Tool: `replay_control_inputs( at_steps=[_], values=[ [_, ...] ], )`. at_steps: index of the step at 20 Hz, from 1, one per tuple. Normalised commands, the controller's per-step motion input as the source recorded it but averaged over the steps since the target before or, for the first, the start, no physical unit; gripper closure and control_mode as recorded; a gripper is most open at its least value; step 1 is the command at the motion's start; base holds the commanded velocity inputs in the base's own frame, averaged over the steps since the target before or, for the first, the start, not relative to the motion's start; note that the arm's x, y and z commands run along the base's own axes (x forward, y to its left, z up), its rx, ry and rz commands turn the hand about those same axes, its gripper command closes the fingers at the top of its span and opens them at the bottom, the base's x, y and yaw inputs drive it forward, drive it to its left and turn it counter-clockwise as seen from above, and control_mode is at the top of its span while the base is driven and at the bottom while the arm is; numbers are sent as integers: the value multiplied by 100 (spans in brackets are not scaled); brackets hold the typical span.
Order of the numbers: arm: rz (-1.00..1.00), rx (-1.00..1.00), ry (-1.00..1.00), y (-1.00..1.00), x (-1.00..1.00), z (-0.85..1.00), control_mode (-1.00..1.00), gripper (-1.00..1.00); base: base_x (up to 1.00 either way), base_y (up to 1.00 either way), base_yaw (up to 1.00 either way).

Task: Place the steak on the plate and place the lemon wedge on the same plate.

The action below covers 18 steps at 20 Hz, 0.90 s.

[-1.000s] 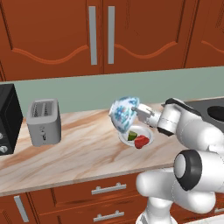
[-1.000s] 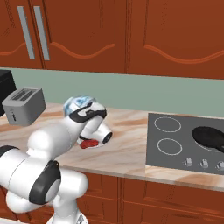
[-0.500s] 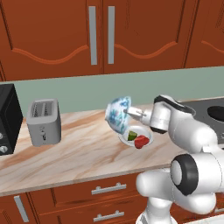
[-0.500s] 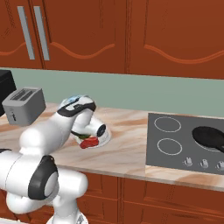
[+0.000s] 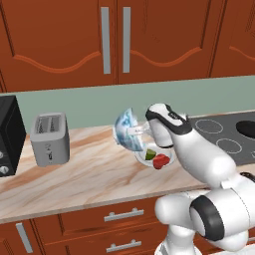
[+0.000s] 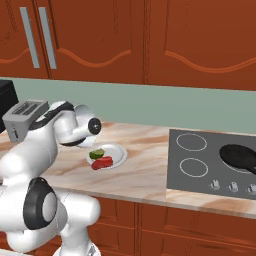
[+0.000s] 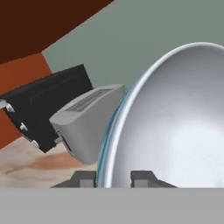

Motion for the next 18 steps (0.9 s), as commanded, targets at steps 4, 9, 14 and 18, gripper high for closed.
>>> replay_control_inputs(
  at_steps=[4,9,14,18],
  values=[
    [15,-44,0,58,0,0,-100,100,0,0,0],
    [21,-40,0,62,3,-2,-100,100,0,0,0],
    [21,-36,0,47,1,-12,-100,100,0,0,0],
    [10,-25,0,23,0,-15,-100,100,0,0,0]
  ],
)
